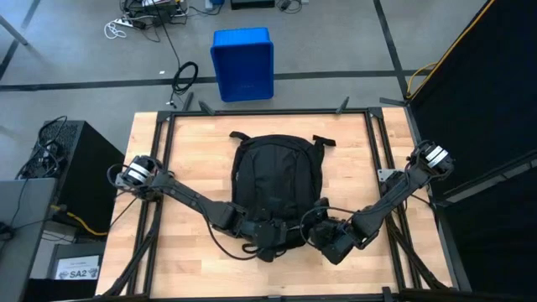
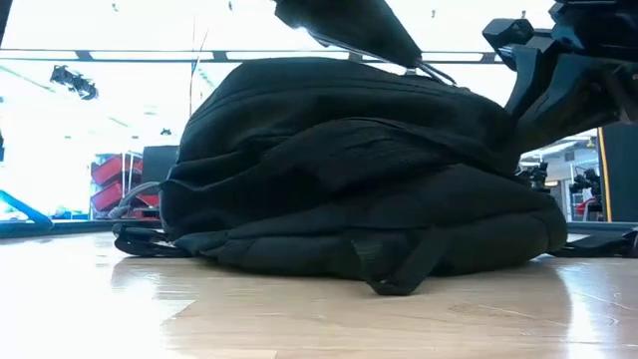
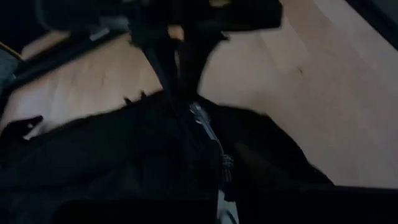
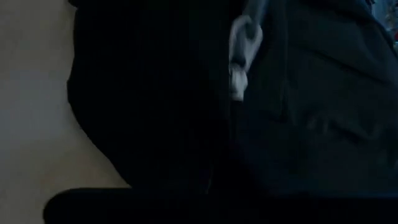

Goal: Unpack backpack
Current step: Close the black backpack

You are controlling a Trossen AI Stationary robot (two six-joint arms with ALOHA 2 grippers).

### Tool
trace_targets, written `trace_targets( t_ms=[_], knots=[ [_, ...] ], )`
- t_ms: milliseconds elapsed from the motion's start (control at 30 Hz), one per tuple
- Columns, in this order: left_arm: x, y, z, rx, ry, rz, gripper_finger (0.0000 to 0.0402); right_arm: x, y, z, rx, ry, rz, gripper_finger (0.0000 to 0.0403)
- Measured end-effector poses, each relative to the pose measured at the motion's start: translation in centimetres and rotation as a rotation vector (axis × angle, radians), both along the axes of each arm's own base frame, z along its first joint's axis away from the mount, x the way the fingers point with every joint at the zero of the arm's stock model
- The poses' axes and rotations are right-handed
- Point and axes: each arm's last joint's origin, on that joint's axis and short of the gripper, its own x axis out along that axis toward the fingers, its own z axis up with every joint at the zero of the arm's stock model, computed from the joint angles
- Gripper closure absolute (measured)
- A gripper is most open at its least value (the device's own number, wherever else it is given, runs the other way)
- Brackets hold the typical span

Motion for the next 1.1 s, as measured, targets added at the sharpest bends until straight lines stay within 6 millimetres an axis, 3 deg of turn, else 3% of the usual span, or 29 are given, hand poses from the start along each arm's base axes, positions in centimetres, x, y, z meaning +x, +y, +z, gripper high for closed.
trace_targets(
  t_ms=[300, 533, 867, 1100],
  knots=[
    [-2.3, -2.4, 1.2, 0.042, 0.150, 0.038, 0.0401, -1.2, -0.6, -0.3, -0.063, 0.046, -0.078, 0.0402],
    [-3.9, -2.9, 0.9, 0.039, 0.243, 0.143, 0.0401, -3.2, -1.6, -0.6, -0.119, 0.130, -0.210, 0.0403],
    [-5.1, -2.1, -2.4, 0.038, 0.324, 0.199, 0.0401, -5.1, -3.1, -0.3, -0.180, 0.217, -0.376, 0.0403],
    [-4.5, -1.0, -3.6, -0.013, 0.324, 0.193, 0.0401, -4.9, -2.3, 0.6, -0.162, 0.243, -0.341, 0.0382]
  ],
)
